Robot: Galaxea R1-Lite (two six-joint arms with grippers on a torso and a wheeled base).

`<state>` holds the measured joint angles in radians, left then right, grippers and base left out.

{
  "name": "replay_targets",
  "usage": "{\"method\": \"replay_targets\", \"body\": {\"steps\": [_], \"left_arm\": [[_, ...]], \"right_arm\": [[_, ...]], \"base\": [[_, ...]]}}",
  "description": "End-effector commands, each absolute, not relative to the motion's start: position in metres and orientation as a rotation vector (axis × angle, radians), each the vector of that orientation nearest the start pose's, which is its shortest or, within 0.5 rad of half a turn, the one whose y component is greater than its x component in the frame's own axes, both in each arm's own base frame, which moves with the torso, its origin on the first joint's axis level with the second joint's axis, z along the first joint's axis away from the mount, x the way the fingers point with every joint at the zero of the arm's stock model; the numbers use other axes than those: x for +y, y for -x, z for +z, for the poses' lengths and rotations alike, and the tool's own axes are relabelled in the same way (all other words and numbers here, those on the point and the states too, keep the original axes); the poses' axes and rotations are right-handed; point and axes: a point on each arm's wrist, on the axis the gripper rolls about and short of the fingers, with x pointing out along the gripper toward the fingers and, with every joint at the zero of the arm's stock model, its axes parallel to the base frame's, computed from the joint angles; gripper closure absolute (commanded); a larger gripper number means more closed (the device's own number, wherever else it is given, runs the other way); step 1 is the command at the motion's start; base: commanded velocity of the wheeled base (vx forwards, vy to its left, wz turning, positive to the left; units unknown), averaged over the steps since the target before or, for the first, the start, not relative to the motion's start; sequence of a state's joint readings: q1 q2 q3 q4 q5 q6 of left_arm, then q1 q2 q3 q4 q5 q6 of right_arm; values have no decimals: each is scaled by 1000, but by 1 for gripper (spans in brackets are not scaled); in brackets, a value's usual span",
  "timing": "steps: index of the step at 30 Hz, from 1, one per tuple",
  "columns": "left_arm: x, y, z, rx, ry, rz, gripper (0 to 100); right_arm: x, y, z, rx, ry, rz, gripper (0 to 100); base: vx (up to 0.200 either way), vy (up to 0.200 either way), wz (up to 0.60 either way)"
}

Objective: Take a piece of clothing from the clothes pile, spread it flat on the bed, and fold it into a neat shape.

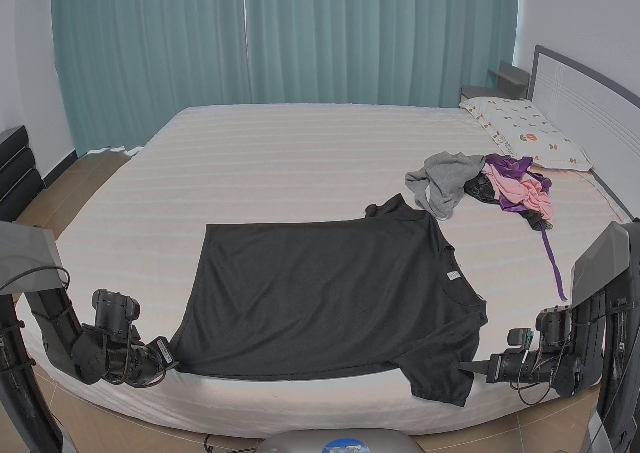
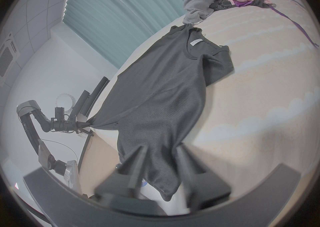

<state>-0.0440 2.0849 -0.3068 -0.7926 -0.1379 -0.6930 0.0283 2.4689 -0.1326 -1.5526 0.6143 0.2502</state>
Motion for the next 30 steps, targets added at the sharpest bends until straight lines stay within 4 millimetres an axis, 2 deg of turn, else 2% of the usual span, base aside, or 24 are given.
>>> {"method": "replay_targets", "body": {"steps": [1, 4, 5, 8, 12, 16, 24, 30], "left_arm": [[-13, -241, -11, 1006, 680, 183, 100], [-13, -241, -11, 1006, 680, 183, 100], [-13, -240, -11, 1010, 679, 184, 100], [-14, -240, -11, 1009, 676, 182, 100], [-13, -239, -8, 999, 676, 180, 100], [-13, -236, -7, 1001, 669, 178, 100], [-13, -234, -6, 1001, 658, 176, 100], [-12, -227, -9, 1024, 610, 165, 100]], "right_arm": [[18, -235, -62, 842, -463, 502, 100], [16, -233, -61, 844, -461, 496, 100], [8, -229, -57, 839, -469, 466, 100], [3, -225, -53, 836, -482, 451, 100], [-5, -210, -44, 852, -517, 430, 100], [-13, -209, -42, 832, -530, 405, 100], [-12, -200, -42, 912, -510, 414, 100], [-19, -189, -27, 937, -502, 408, 100]], "base": [[0, 0, 0], [0, 0, 0], [0, 0, 0], [0, 0, 0], [0, 0, 0], [0, 0, 0], [0, 0, 0], [0, 0, 0]]}}
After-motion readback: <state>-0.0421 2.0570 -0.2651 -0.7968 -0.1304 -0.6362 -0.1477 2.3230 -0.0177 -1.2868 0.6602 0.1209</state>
